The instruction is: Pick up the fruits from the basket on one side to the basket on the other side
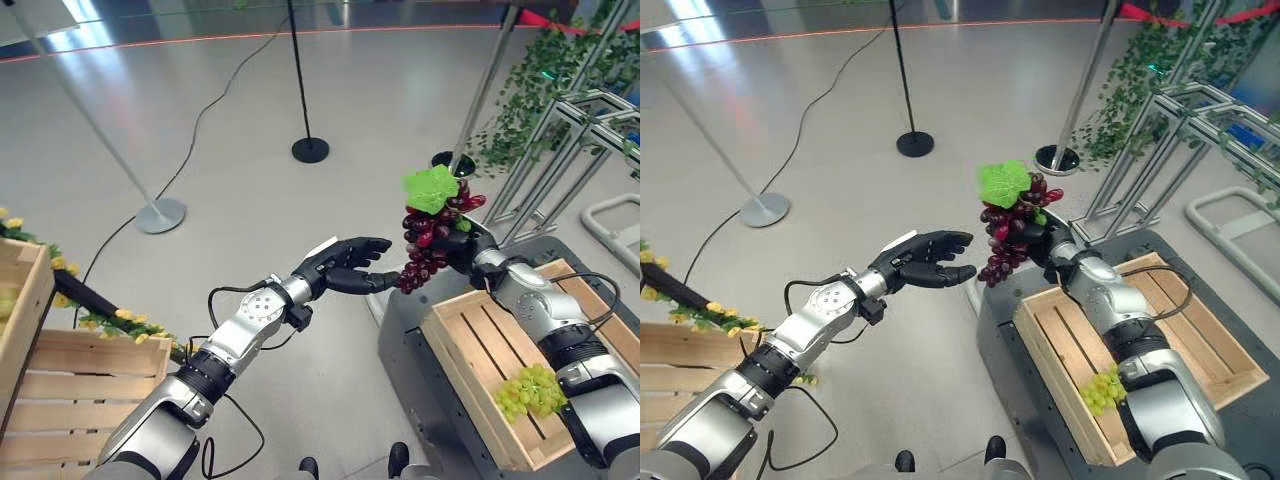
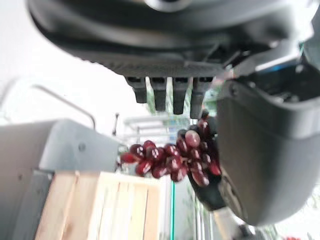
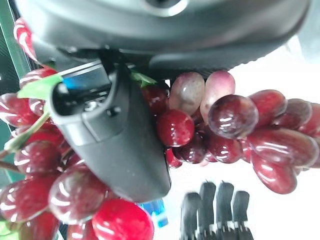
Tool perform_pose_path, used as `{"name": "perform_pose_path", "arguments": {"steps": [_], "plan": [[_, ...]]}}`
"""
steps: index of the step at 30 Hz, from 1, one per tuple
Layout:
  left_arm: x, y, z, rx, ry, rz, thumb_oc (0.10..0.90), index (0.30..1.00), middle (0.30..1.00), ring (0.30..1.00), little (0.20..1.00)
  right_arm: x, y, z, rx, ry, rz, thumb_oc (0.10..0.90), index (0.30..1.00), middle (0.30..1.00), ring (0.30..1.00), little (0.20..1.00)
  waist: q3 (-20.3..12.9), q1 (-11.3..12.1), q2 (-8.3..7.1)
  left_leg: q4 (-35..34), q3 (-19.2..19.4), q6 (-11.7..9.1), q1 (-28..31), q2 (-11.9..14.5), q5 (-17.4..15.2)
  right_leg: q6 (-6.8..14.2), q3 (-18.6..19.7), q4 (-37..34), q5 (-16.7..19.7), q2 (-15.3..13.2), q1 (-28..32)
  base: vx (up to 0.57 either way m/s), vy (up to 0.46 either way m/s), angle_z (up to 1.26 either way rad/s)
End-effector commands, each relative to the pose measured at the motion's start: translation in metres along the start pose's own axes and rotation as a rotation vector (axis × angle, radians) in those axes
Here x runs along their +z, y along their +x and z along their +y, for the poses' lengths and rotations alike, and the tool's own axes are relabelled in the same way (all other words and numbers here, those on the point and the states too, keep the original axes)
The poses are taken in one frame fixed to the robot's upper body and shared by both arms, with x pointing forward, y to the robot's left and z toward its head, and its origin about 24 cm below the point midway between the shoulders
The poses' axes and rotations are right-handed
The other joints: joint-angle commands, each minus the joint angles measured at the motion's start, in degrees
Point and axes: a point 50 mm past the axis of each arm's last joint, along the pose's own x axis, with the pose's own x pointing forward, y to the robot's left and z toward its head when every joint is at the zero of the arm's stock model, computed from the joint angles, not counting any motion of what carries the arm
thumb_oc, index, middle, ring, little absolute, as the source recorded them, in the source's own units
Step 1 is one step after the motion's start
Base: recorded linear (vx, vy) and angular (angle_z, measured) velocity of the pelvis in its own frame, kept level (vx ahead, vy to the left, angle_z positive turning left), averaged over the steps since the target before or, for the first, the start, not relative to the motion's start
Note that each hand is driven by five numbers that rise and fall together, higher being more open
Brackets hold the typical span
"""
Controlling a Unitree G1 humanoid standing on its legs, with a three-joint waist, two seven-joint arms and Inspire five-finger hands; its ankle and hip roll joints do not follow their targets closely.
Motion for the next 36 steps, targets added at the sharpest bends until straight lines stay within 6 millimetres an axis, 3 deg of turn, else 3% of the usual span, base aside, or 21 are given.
{"name": "perform_pose_path", "arguments": {"steps": [1,8,15,25,36], "plan": [[0.041,0.014,0.012,0.042,-0.018,-0.136,0.800,0.900,0.900,0.900,0.900,0.074,0.019,0.042,0.115,-0.162,-0.258,0.400,0.300,0.300,0.300,0.300,-9.2,0.9,-2.36,0.0,0.1,-1.2,-2.9,-0.7,0.2,-0.5,-0.2,0.1,-1.2,-1.6,2.5,0.02,0.011,0.26],[0.043,0.016,0.014,0.025,-0.075,-0.114,0.800,0.900,0.900,0.900,0.900,0.075,0.025,0.070,0.165,-0.220,-0.286,0.400,0.300,0.300,0.300,0.300,-9.2,2.2,-2.25,0.0,-1.4,-1.1,-3.3,-0.9,0.5,-0.4,-1.1,0.1,-1.5,-1.9,3.1,0.02,0.011,0.13],[0.038,0.023,-0.009,-0.123,-0.180,-0.079,0.800,0.900,0.900,0.900,0.900,0.076,0.031,0.099,0.237,-0.195,-0.311,0.400,0.300,0.300,0.300,0.300,-9.4,3.0,-2.08,0.0,-2.2,-0.9,-3.2,-1.3,0.4,-0.2,-1.7,0.1,-1.7,-2.3,3.5,0.02,0.012,0.10],[0.033,0.027,-0.036,-0.321,-0.329,-0.076,0.800,0.900,0.900,0.900,0.900,0.068,0.034,0.122,0.327,-0.109,-0.283,0.400,0.300,0.300,0.300,0.300,-9.7,3.1,-2.10,0.0,-2.0,-0.7,-2.9,-1.4,0.2,0.0,-1.3,0.1,-1.5,-2.6,3.7,0.00,0.001,0.00],[0.028,0.031,-0.030,-0.263,-0.336,-0.068,0.800,0.900,0.900,0.900,0.900,0.047,0.036,0.143,0.433,0.044,-0.184,0.400,0.300,0.300,0.300,0.300,-9.7,2.8,-2.37,0.0,-1.6,-0.8,-2.6,-1.4,0.2,0.0,-1.0,0.1,-1.5,-2.6,3.7,0.00,0.000,0.00]]}}
